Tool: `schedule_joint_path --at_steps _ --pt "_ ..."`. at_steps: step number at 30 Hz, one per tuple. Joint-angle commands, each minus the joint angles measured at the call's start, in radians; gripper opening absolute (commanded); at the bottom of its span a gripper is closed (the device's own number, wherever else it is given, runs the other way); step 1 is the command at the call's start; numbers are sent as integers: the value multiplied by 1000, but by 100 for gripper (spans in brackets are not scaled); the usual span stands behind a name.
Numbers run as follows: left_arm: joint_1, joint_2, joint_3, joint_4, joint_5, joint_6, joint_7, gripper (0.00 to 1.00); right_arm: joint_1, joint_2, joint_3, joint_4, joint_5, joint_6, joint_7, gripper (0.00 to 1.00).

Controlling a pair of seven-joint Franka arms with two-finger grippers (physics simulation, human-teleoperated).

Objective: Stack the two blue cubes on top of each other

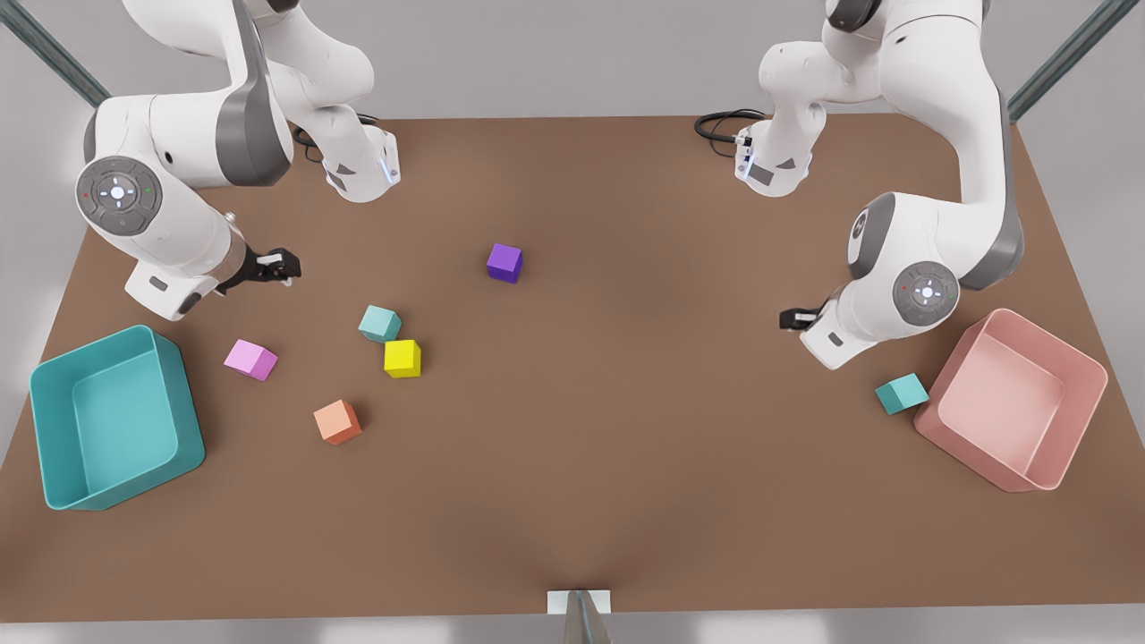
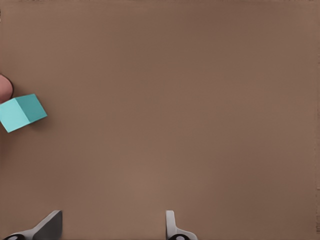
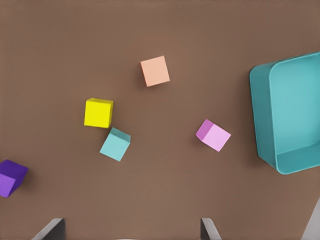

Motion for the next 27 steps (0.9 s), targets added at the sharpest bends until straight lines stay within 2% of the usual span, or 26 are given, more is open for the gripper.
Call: schedule_joint_path --at_steps 1,4,6,10,14,18,21,27 --pt "0 -1 0 1 0 30 -86 100 -1 -1 0 0 1 13 -24 100" --pt "3 -1 0 1 0 28 -86 100 15 39 3 -1 -21 16 -21 100" --pt "3 -1 0 1 0 13 -86 100 124 125 8 -38 -19 67 221 99" --pt "3 -1 0 22 0 -22 -86 100 116 145 1 -354 122 412 488 100" --pt "3 -1 0 22 0 -22 -86 100 95 112 -9 -486 121 536 501 100" --pt "0 1 0 22 -2 -22 -86 100 78 -1 -11 -774 121 1001 537 100" --pt "3 1 0 22 0 -24 -86 100 70 -26 -11 -898 128 1187 599 100" --pt "3 1 0 22 0 -44 -86 100 53 -41 -11 -1029 137 1239 682 100"
